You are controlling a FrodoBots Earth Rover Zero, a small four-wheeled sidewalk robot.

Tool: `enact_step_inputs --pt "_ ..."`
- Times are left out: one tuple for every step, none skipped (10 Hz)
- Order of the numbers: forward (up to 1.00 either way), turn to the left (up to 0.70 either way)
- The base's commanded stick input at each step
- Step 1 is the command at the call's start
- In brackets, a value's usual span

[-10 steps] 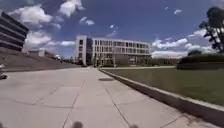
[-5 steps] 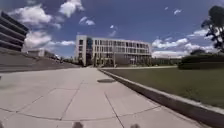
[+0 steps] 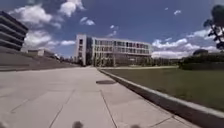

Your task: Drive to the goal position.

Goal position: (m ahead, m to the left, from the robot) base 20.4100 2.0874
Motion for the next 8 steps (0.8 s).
enact_step_inputs --pt "0.7 0.29" --pt "0.7 0.2" --pt "0.7 0.07" --pt "0.7 0.0" --pt "0.7 0.0" --pt "0.7 0.0" --pt "0.7 0.0" --pt "0.7 0.0"
